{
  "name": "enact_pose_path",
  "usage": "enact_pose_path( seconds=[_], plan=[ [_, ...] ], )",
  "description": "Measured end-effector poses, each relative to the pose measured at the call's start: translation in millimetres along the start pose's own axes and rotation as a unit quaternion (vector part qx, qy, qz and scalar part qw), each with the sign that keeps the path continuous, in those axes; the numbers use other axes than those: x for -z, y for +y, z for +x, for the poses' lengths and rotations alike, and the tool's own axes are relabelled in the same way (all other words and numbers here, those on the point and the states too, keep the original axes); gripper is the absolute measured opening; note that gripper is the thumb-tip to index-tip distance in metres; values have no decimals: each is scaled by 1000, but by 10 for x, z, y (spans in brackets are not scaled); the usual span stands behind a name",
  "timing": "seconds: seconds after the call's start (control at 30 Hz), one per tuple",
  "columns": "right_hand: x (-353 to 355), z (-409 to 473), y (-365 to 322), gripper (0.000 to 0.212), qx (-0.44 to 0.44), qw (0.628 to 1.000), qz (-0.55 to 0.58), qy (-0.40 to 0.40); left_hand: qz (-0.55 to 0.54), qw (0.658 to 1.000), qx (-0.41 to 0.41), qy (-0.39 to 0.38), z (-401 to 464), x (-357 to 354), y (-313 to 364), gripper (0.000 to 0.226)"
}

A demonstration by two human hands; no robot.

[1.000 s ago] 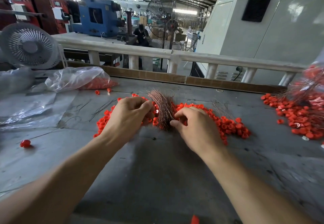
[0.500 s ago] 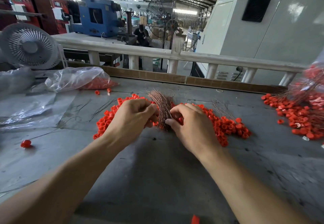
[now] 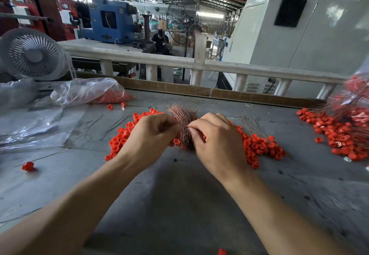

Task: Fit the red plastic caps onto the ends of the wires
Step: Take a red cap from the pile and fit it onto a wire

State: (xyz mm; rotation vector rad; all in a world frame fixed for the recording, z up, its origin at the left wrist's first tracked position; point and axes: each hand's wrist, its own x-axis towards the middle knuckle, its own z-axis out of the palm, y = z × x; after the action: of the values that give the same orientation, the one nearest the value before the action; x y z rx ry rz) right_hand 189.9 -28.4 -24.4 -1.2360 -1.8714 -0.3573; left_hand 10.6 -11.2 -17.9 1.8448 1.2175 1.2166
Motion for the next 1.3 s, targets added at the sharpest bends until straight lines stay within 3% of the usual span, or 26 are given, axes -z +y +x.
enact_pose_path(
  seconds=[0.17, 0.33, 0.4, 0.5, 0.6, 0.8, 0.87, 0.93, 1.07, 1.3],
  plan=[
    [66, 29, -99, 9, 49, 998, 26, 40, 7, 995, -92, -30, -13, -2, 20, 28],
    [108, 26, -139, 13, 30, 989, 129, 66, 1, 993, -120, 4, -2, 4, 4, 20],
    [125, 34, -149, 27, -9, 977, 206, 49, -38, 992, -117, 6, -6, 4, 35, 21],
    [144, 12, -166, 44, -58, 954, 292, -37, -104, 988, -117, -14, -42, -10, 113, 21],
    [134, -19, -165, 34, -64, 950, 299, -66, -154, 982, -112, -18, -65, -2, 162, 17],
    [141, -12, -132, 16, -67, 965, 253, 0, -187, 979, -47, 59, -26, 94, 201, 9],
    [169, -20, -115, 12, -66, 968, 239, 27, -150, 984, -36, 93, 16, 187, 154, 6],
    [203, -22, -87, 11, -83, 967, 237, 52, -14, 992, -31, 119, 59, 262, 66, 15],
    [275, -15, -40, 10, -129, 952, 261, 94, 238, 969, 20, 64, 65, 234, -57, 20],
    [319, -26, -96, 11, -141, 945, 283, 88, 370, 928, 26, 13, 20, 188, -72, 4]
  ],
)
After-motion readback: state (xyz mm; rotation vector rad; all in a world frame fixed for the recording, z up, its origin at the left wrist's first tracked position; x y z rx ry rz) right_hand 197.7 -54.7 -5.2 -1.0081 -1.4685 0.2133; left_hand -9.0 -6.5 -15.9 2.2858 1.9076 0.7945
